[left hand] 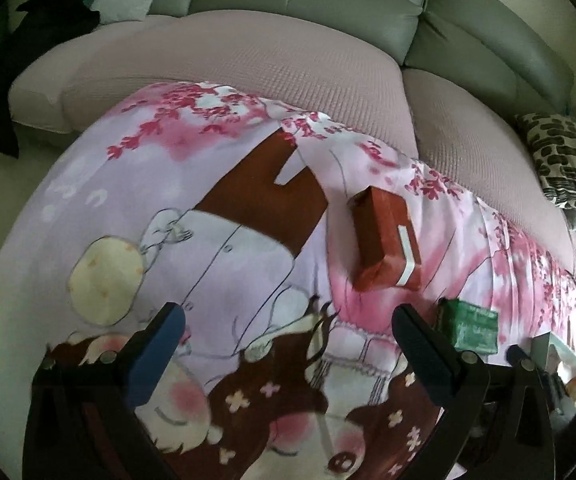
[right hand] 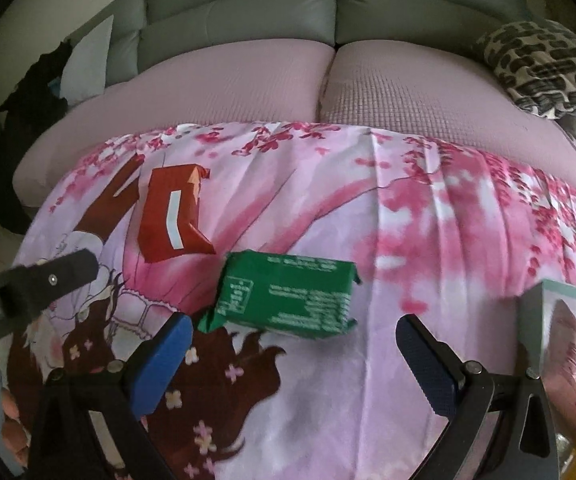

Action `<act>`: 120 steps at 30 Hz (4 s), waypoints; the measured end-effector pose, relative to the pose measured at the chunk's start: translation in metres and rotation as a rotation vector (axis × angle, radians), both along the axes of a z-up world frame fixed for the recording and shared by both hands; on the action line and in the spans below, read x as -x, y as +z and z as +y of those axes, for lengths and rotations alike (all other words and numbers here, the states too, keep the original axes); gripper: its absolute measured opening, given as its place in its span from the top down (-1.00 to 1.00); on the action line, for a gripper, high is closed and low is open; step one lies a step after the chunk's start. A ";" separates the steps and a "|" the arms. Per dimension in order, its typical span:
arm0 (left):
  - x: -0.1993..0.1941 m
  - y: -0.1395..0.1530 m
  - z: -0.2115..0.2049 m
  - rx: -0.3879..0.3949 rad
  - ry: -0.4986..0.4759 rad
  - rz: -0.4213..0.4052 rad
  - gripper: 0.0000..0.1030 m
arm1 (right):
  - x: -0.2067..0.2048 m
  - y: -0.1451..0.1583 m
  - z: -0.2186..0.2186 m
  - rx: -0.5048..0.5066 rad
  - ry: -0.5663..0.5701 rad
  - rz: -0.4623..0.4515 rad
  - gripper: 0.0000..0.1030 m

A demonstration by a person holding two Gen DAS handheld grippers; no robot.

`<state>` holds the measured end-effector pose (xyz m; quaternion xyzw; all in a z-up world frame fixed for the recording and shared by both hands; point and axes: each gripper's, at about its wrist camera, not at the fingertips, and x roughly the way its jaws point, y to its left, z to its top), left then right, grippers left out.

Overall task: Organize snacks
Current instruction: 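Grasp the green box with the right tool while the left tool grasps the red box, then carry the green box over the tray and release it while the left tool carries the red box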

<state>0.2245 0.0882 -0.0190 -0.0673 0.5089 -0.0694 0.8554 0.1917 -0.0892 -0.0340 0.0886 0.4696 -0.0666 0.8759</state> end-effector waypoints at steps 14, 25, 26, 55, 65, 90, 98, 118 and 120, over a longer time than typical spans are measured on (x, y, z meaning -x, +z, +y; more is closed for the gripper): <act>-0.037 -0.007 -0.050 0.046 -0.121 0.006 -0.99 | -0.021 -0.015 -0.015 -0.011 -0.045 -0.015 -0.94; -0.050 -0.021 -0.077 -0.005 -0.141 0.015 -0.99 | -0.014 -0.012 -0.049 -0.038 -0.103 -0.038 -0.81; -0.051 -0.022 -0.078 -0.009 -0.140 0.013 -0.99 | -0.011 -0.012 -0.053 -0.042 -0.113 -0.039 -0.81; -0.026 -0.009 -0.082 -0.058 -0.079 -0.018 0.15 | 0.021 0.007 -0.068 -0.095 -0.163 -0.046 -0.32; 0.018 0.029 -0.077 0.010 -0.032 -0.050 0.16 | 0.057 0.060 -0.066 -0.084 -0.165 -0.093 -0.32; 0.156 0.076 -0.107 0.112 -0.069 -0.138 0.16 | 0.187 0.112 -0.096 -0.103 -0.265 -0.186 -0.32; 0.170 0.069 -0.131 0.080 -0.137 -0.141 0.16 | 0.204 0.110 -0.115 -0.117 -0.318 -0.201 -0.32; 0.194 0.065 -0.185 0.010 -0.283 -0.144 0.16 | 0.265 0.108 -0.214 -0.186 -0.564 -0.246 -0.32; 0.198 0.062 -0.193 0.008 -0.309 -0.136 0.16 | 0.273 0.105 -0.226 -0.190 -0.602 -0.241 -0.32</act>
